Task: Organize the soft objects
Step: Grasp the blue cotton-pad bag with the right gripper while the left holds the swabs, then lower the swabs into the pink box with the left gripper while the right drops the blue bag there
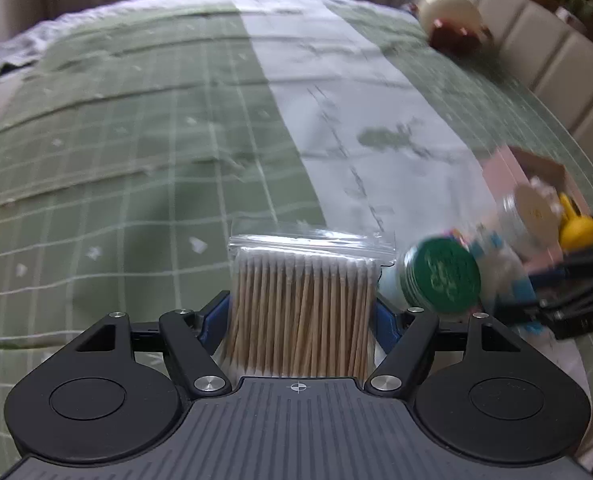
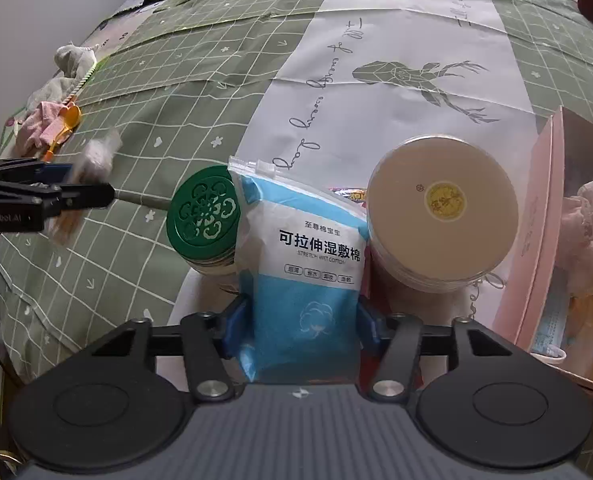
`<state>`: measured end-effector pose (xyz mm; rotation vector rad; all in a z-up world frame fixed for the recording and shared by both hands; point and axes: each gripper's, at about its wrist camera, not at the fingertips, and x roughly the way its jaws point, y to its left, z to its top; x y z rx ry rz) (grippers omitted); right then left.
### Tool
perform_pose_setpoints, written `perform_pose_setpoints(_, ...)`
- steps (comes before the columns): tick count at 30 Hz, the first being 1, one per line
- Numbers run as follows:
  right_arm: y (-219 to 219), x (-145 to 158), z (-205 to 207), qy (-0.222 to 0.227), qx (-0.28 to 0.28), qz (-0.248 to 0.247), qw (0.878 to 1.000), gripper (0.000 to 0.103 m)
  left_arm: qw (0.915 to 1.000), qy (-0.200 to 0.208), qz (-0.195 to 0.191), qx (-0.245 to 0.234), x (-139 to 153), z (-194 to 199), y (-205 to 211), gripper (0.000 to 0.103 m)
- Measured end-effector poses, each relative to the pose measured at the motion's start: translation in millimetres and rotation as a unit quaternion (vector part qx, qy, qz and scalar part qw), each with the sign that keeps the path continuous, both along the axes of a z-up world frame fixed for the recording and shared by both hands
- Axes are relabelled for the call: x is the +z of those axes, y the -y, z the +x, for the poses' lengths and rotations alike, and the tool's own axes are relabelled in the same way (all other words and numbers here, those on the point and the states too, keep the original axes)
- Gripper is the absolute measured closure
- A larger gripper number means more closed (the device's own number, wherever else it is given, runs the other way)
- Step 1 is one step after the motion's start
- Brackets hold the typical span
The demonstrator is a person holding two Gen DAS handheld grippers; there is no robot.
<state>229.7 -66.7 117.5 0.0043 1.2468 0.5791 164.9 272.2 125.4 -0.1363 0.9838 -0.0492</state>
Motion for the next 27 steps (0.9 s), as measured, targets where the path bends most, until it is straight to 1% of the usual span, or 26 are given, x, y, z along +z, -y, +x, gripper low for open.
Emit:
perform_pose_setpoints(1,3,10,-1,0.003,0.005,0.008,1.000,0.054,1.0000,0.007,0.002,0.006,6,-2,1,0.027)
perform_pose_setpoints(2,5,24,-4,0.015,0.012,0.019,1.000,0.054,0.9998,0.014,0.006,0.010,14,-4,3,0.027)
perform_pose_setpoints(4,11,60,-11,0.071,0.022,0.038,0.997,0.054,0.9993,0.029,0.020,0.012,30,-7,11,0.027)
perform_pose_setpoints(6,18,97,-14,0.124,0.018,0.059,0.990,0.054,0.9981,0.050,0.033,0.018,49,-6,22,0.027)
perform_pose_setpoints(9,36,153,-12,0.186,-0.008,0.088,0.979,0.054,0.9948,0.089,0.046,0.018,80,-4,44,0.027)
perform_pose_setpoints(11,52,182,-10,0.222,-0.026,0.096,0.970,0.054,0.9919,0.110,0.063,0.007,98,-3,65,0.027)
perform_pose_setpoints(13,70,206,-9,0.250,-0.046,0.103,0.962,0.054,0.9892,0.125,0.075,-0.008,114,0,87,0.027)
perform_pose_setpoints(15,91,223,-11,0.271,-0.067,0.105,0.954,0.054,0.9876,0.137,0.075,-0.021,125,6,107,0.027)
perform_pose_setpoints(19,137,234,-14,0.289,-0.104,0.104,0.946,0.054,0.9846,0.152,0.071,-0.049,135,19,150,0.027)
perform_pose_setpoints(23,184,224,-18,0.289,-0.139,0.097,0.942,0.054,0.9831,0.157,0.054,-0.076,137,35,198,0.027)
perform_pose_setpoints(25,209,216,-20,0.283,-0.157,0.098,0.941,0.054,0.9825,0.160,0.033,-0.089,136,43,221,0.027)
perform_pose_setpoints(27,232,205,-19,0.276,-0.174,0.099,0.940,0.054,0.9817,0.158,-0.003,-0.106,131,57,243,0.027)
